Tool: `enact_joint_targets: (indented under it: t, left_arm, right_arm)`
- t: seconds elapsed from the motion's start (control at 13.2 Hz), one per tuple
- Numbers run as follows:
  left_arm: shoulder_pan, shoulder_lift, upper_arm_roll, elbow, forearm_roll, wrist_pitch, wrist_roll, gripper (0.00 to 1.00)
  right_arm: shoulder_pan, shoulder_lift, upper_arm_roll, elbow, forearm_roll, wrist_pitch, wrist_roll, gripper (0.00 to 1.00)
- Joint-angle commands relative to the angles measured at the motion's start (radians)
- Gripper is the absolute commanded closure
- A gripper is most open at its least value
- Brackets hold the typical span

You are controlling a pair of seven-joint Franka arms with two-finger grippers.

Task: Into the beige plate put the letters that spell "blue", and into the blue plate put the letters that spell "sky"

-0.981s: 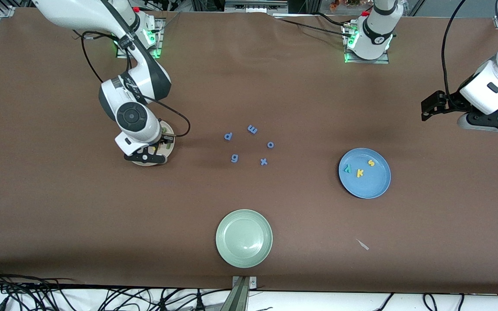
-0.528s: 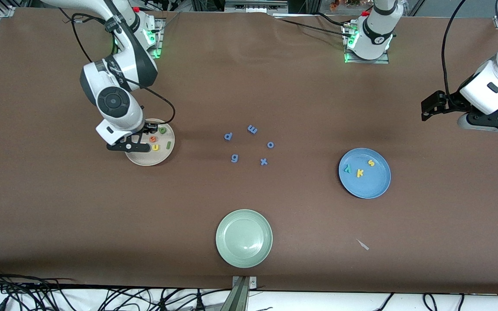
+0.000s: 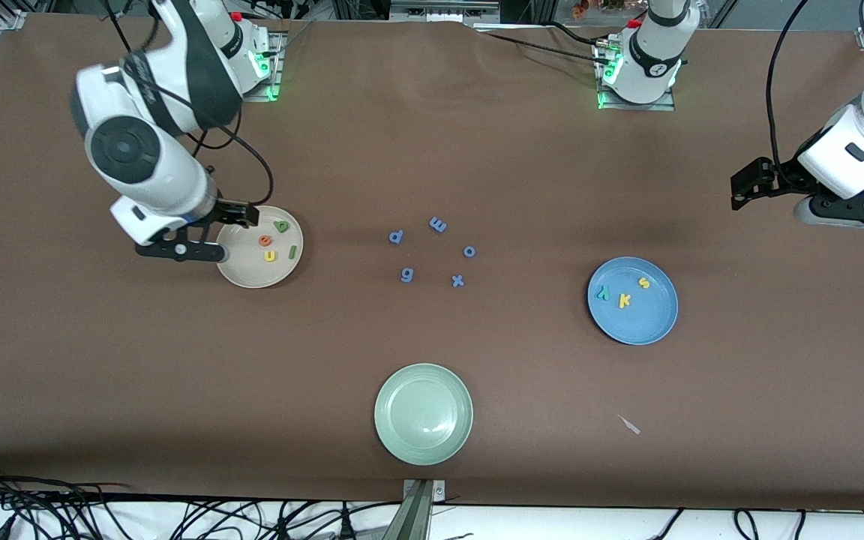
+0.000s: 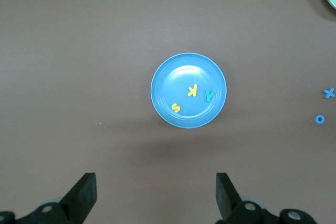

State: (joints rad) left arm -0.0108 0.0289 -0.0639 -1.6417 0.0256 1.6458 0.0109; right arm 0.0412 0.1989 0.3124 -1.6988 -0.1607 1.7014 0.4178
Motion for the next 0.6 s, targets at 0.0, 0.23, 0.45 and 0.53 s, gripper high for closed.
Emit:
enact_joint_targets:
  t: [0.0, 0.23, 0.45, 0.53]
  left_arm:
    - [0.0, -0.003, 0.001, 0.014, 0.02, -0.014, 0.021, 0.0]
    - [0.0, -0.003, 0.001, 0.014, 0.02, -0.014, 0.021, 0.0]
    - [0.0, -0.003, 0.001, 0.014, 0.02, -0.014, 0.021, 0.0]
    - [0.0, -0.003, 0.001, 0.014, 0.02, -0.015, 0.021, 0.0]
  right_arm:
    - [-0.007, -0.038, -0.033, 0.094, 0.027, -0.066, -0.155, 0.0]
    - [-0.006, -0.119, -0.198, 0.108, 0.18, -0.126, -0.376, 0.0]
    - [-0.007, -0.147, -0.233, 0.111, 0.179, -0.158, -0.413, 0.0]
    - [-0.009, -0.142, -0.234, 0.119, 0.17, -0.161, -0.413, 0.0]
